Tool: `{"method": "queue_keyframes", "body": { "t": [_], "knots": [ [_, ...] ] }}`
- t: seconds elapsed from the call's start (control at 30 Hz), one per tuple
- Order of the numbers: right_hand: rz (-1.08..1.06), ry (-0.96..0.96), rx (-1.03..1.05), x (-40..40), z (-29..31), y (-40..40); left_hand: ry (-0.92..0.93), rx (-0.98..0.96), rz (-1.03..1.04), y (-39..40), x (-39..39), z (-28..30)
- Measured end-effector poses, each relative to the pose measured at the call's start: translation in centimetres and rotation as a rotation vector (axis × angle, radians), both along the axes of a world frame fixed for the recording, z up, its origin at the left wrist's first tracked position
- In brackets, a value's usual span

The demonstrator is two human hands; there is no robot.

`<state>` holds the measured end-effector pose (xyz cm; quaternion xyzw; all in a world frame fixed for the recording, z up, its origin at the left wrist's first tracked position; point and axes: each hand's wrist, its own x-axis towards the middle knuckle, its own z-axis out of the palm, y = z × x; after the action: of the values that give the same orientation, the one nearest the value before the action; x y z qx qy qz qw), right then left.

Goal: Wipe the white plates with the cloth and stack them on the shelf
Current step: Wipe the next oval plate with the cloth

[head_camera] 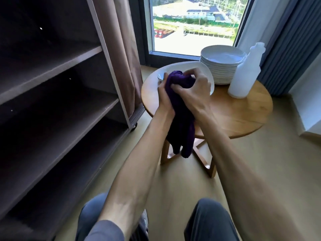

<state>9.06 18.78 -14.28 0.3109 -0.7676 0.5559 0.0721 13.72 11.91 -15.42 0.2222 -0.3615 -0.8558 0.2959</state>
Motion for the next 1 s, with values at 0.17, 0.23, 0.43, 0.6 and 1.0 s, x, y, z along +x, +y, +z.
{"method": "queue_keyframes", "body": {
  "t": [0.17, 0.23, 0.43, 0.6, 1.0],
  "knots": [
    [0.091, 0.043, -0.007, -0.1, 0.0, 0.2, 0.078, 0.002, -0.045, 1.7, 0.8, -0.9],
    [0.06, 0.045, 0.018, -0.4, 0.1, 0.3, 0.078, -0.006, -0.012, 2.1, 1.1, -1.3],
    [-0.233, -0.045, -0.038, -3.8, 0.7, 1.2, 0.08, 0.044, -0.107, 3.3, 1.8, -1.3],
    [-0.377, -0.117, 0.061, -5.7, 0.6, 3.4, 0.132, -0.039, -0.028, 3.2, 2.2, -0.5],
    [0.114, -0.104, 0.244, -0.9, 0.0, 4.3, 0.018, 0.06, -0.037, 4.4, 1.2, -1.9]
  ]
}}
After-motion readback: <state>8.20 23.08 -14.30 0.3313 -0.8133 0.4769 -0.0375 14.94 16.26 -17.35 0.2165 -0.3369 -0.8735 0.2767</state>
